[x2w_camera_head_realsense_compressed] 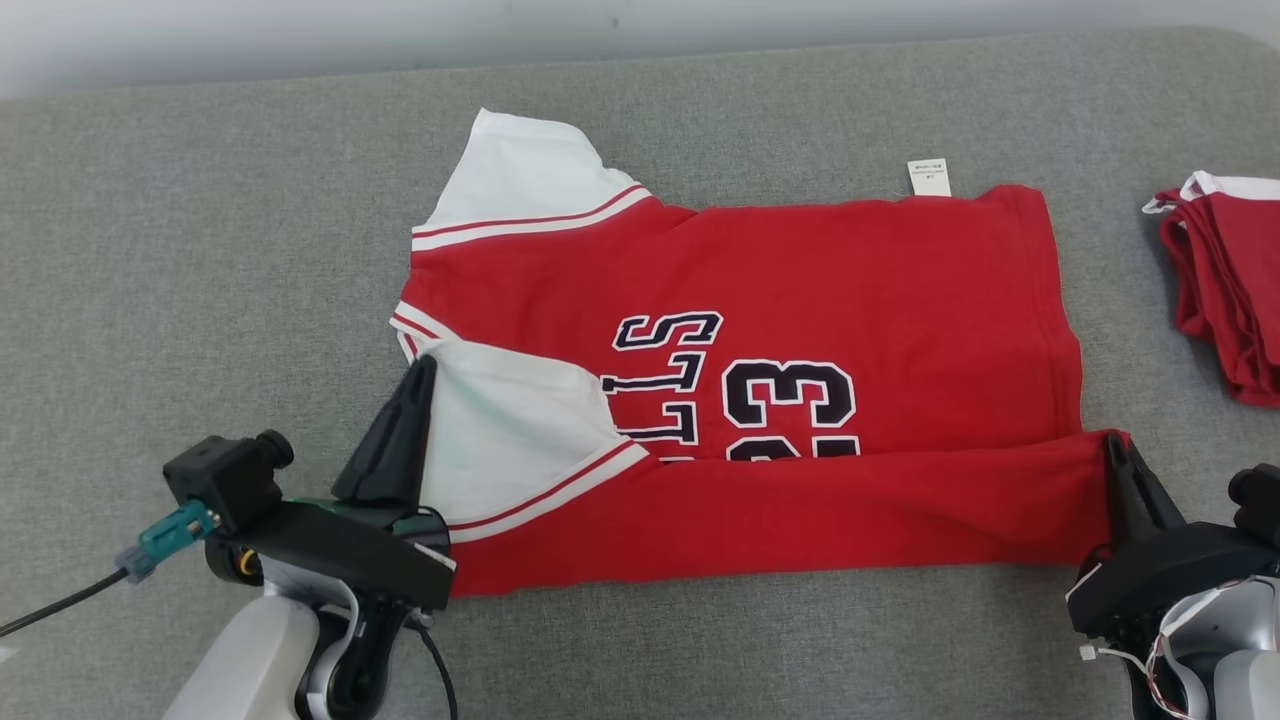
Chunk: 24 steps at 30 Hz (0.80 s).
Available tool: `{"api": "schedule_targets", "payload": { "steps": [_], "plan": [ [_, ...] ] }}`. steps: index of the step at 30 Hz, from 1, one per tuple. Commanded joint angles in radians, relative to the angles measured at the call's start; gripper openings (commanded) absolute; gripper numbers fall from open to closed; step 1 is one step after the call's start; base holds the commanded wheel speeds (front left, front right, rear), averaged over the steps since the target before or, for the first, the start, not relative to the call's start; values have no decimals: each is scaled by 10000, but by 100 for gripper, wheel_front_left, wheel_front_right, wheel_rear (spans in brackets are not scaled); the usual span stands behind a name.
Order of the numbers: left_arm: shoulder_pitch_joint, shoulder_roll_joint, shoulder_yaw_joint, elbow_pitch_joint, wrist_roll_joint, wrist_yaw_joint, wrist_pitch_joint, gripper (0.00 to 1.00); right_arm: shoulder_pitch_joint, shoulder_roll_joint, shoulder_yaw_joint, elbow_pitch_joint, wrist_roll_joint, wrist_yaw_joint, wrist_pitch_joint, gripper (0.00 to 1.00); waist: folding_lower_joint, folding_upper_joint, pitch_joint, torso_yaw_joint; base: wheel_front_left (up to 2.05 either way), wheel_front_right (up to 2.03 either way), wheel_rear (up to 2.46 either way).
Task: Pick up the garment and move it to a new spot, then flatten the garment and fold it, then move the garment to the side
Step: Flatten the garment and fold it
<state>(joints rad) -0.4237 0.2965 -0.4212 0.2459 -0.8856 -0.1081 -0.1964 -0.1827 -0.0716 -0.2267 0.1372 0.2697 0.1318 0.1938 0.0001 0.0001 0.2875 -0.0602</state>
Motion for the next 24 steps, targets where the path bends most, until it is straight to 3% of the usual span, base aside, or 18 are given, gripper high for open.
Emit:
{"api": "schedule_targets", "payload": {
  "steps": [1, 2, 13, 24],
  "plan": [
    [-198, -63, 37, 166, 223, 101, -179, 48, -109, 49, -48, 56, -86, -28, -41, 100, -1, -1, 7, -15, 0, 0, 0],
    [-223, -78, -25, 311, 367, 122, -208, 100, -127, 60, -105, 111, -113, -28, -70, 100, -1, -1, 4, -23, 0, 0, 0],
    [-51, -144, 76, 780, 1417, 473, -640, 100, -42, 160, -331, 137, -417, -28, -328, 100, -1, -1, -274, -47, 0, 0, 0],
    [1874, 502, -110, 227, 3209, 1522, -680, 100, 713, 205, -789, -373, -647, -28, -210, 100, -1, -1, -699, -76, 0, 0, 0]
  ]
}}
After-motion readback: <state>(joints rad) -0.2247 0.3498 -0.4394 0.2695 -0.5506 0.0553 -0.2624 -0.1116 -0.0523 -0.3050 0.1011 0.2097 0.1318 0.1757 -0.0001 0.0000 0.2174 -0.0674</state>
